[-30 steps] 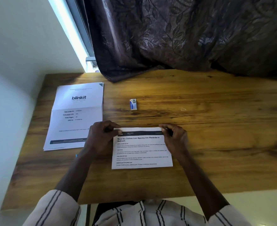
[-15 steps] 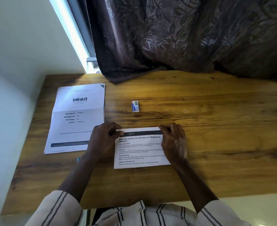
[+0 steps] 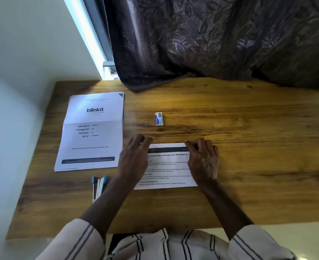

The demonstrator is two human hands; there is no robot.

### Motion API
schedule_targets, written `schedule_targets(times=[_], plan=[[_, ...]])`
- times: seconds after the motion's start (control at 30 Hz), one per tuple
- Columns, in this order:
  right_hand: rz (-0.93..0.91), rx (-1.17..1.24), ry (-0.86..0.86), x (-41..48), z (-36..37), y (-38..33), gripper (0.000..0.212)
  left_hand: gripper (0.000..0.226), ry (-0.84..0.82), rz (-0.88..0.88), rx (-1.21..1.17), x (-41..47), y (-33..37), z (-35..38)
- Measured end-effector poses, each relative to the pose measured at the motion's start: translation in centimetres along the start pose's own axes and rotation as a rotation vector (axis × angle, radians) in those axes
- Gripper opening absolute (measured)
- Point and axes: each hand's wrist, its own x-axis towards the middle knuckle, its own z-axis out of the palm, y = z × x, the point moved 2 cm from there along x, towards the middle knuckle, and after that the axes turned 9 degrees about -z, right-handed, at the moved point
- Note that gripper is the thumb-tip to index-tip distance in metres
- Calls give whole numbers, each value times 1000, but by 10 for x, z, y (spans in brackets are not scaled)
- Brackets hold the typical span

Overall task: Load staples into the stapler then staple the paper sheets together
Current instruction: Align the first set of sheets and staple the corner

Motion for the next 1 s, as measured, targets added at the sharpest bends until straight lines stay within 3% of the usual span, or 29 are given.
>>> schedule_targets(times=[0.1,0.2,0.27,0.47,0.7,0.77,0.87,1.0], plan=[[-2,-20,-22,1,2,0,28,52,-72,-142,-111,-7,22,8],[1,-22,-33,-1,2,0,29,40,-13,-397,-279,-12,40,11],[-5,-18,-39,-1,1,0,30,49,-14,-469,-312,-16,52,14],[5,-10,-60,0,-1,2,26,98,-101,-416,-165,-45,69,51],[64,19,-34,2,-18,-5,34,103,-80,-376,-93,-53,66,67],[98,149,49,-2,-29,-17,37,104,-91,-383,-72,-53,69,65],[112,577,217,-11,-47,-48,35,101,-105,-352,-61,-55,65,66],[304,1108,184,-21,-47,-79,54,87,10,-286,-89,-58,58,74]])
